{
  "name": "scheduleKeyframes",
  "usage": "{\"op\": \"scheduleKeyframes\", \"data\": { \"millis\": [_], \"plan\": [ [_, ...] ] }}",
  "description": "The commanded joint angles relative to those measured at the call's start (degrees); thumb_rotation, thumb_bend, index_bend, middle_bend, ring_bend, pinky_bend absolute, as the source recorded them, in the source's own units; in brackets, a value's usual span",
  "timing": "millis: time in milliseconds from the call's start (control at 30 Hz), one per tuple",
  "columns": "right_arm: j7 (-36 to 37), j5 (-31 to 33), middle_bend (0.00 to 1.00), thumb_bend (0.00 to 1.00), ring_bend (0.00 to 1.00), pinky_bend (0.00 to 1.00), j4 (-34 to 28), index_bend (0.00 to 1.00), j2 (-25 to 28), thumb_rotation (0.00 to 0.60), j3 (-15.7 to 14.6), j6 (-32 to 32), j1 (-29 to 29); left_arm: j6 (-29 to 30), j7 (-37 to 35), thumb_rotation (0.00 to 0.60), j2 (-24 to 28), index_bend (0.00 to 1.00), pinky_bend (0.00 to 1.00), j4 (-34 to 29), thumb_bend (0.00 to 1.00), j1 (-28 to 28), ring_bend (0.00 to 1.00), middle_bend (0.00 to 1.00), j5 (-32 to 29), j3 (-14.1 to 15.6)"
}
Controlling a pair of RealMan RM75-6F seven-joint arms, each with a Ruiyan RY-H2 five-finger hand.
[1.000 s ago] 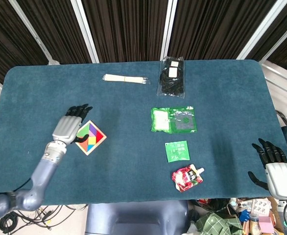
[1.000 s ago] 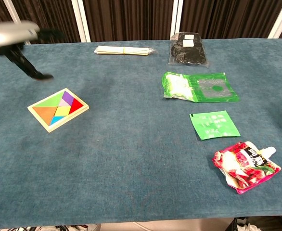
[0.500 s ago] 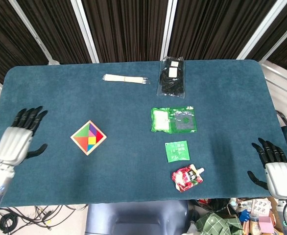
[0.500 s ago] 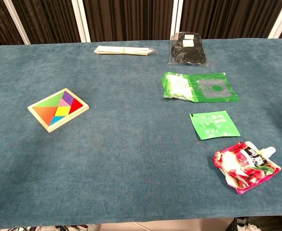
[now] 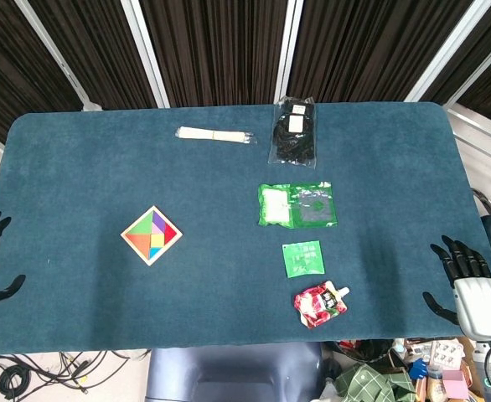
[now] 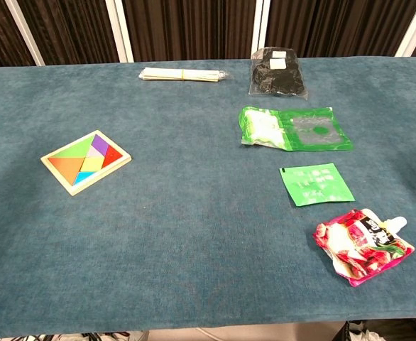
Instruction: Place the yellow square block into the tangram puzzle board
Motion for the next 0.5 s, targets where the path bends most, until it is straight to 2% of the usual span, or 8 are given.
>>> {"op": "scheduleKeyframes", "data": {
  "millis": [33, 233, 500],
  "plan": [
    [0.0, 0.1, 0.04, 0.16, 0.07, 0.13, 0.1, 0.15, -0.1, 0.600, 0.1, 0.0, 0.0, 0.4, -5.0, 0.600, -0.6, 0.00, 0.00, 1.8, 0.23, 0.6, 0.00, 0.00, 1.1, -0.8],
    [-0.2, -0.3, 0.04, 0.16, 0.07, 0.13, 0.1, 0.15, -0.1, 0.600, 0.0, 0.5, -0.2, -1.1, -8.4, 0.600, -0.3, 0.00, 0.00, 3.4, 0.23, 0.1, 0.00, 0.00, 3.1, -1.1],
    [0.0, -0.1, 0.04, 0.16, 0.07, 0.13, -0.1, 0.15, -0.2, 0.600, -0.3, 0.5, -0.5, -1.2, -5.8, 0.600, 0.9, 0.00, 0.00, 1.8, 0.23, 0.5, 0.00, 0.00, 3.3, -1.9]
  ]
}}
